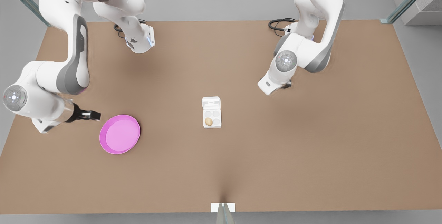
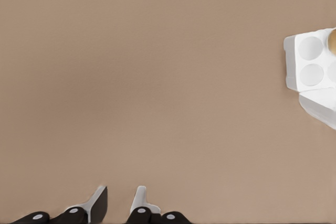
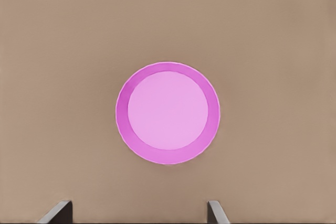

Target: Pack egg into the box and close the box lid

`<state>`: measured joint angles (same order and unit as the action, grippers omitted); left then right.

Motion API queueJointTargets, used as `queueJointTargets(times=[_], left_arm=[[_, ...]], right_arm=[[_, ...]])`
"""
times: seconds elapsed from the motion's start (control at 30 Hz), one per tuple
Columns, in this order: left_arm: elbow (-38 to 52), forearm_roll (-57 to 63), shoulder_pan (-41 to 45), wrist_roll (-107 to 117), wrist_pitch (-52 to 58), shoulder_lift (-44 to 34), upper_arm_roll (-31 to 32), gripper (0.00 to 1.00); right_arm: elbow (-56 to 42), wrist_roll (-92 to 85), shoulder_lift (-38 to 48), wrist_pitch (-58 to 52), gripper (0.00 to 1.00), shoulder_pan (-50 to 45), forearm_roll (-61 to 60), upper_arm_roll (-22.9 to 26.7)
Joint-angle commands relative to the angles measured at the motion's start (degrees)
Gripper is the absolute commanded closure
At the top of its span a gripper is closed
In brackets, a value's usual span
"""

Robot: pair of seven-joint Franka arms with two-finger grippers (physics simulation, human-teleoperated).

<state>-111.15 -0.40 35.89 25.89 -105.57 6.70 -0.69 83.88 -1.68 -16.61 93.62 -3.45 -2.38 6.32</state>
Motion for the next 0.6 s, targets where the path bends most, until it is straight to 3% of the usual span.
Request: queueJointTargets(times=[0.0, 0.07, 0.23, 0.43, 0.57], left_arm=[[-0.82, -1.35, -0.29, 0.13, -0.60, -0.02, -0.01, 0.79], [-6.62, -1.35, 2.25, 3.90, -6.92, -1.96, -0.01, 0.79], [-6.89, -4.69, 11.66, 12.34, -15.80, 4.37, -0.01, 0.79], [10.78, -6.72, 15.00, 18.76, -18.36, 19.31, 0.25, 0.79], [16.93, -6.80, 16.49, 21.84, -17.92, 23.71, 0.25, 0.79]], right_arm=[[-0.11, 0.01, 0.35, -0.45, 0.00, 0.20, 0.10, -0.17], [-0.56, 0.45, 1.32, -2.30, 0.00, -0.15, 0.63, 0.01], [-1.00, -0.25, 0.09, -2.56, 0.00, 0.47, 0.63, 0.36], [-1.87, -0.34, -0.52, -2.47, 0.00, 0.82, 0.54, 0.36], [-1.87, -0.25, -0.70, -2.47, 0.00, 0.91, 0.54, 0.36]])
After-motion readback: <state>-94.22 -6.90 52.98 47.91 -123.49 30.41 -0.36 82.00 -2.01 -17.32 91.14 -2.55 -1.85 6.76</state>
